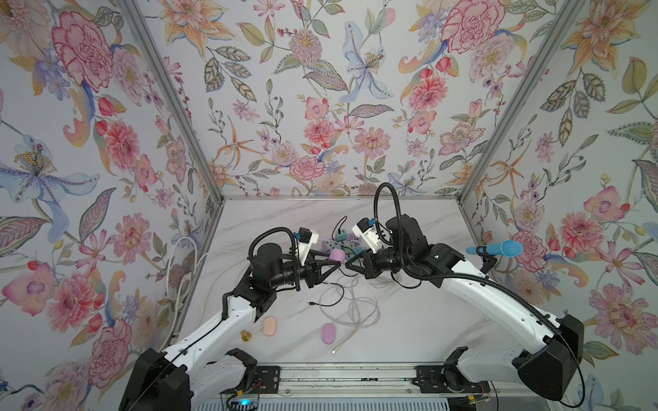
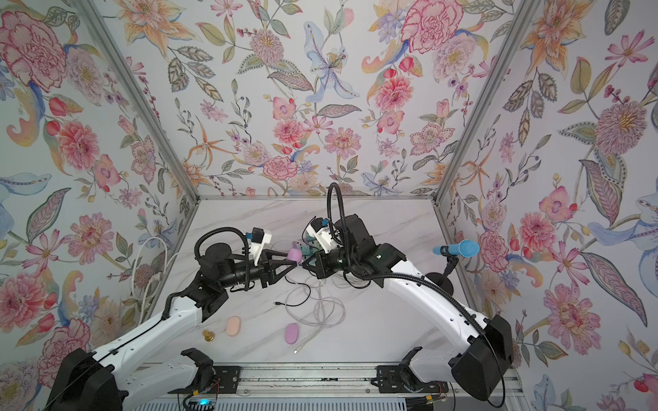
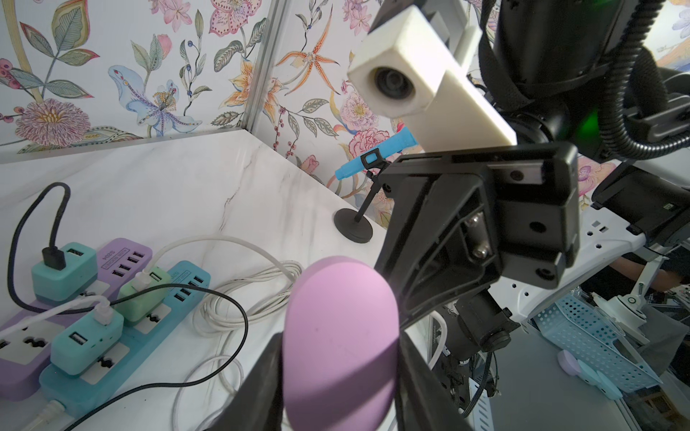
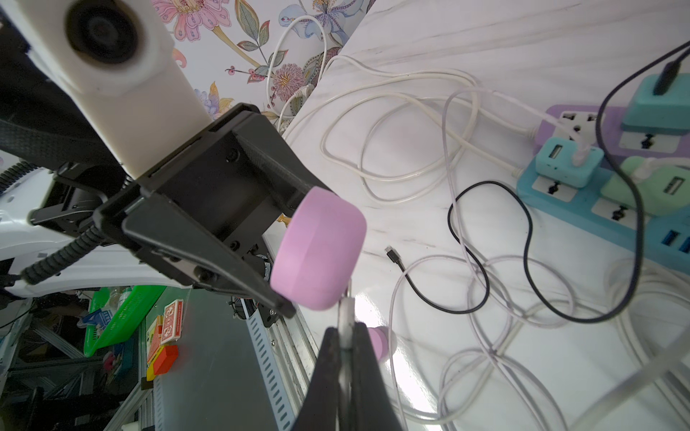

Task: Charge the bluetooth headset
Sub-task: Pick up the bluetooth headset from the center of the board, then insert the charging cable into the bluetooth headset.

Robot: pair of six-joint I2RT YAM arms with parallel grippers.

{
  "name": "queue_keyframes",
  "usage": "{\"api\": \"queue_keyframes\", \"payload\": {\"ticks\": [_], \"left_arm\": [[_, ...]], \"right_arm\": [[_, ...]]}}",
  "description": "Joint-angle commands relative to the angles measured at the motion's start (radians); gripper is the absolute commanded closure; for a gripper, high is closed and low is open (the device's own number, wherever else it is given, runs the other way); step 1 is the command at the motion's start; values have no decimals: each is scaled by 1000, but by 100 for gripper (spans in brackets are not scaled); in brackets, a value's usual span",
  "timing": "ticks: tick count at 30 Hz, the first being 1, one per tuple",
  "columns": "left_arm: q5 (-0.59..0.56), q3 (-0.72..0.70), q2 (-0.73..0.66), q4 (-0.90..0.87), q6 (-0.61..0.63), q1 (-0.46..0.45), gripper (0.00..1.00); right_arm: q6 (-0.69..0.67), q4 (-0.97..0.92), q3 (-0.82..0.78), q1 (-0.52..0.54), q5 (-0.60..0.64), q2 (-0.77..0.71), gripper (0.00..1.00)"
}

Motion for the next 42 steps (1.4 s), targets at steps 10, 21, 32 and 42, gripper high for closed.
{"api": "queue_keyframes", "payload": {"ticks": [10,21,32,42], "left_arm": [[3,-4,6,48,-19,20,100],[7,-8,6,50,-33,26,100],[2,-30,-10,56,-43,26,100],[13,-38,-17,56,-46,26,100]], "right_arm": [[28,20,-26,-2,-44,-71,100],[33,20,-28,5,-33,-57,100],[27,23,5,34,-15,-20,100],[43,21,8,9,13,-17,100]]}}
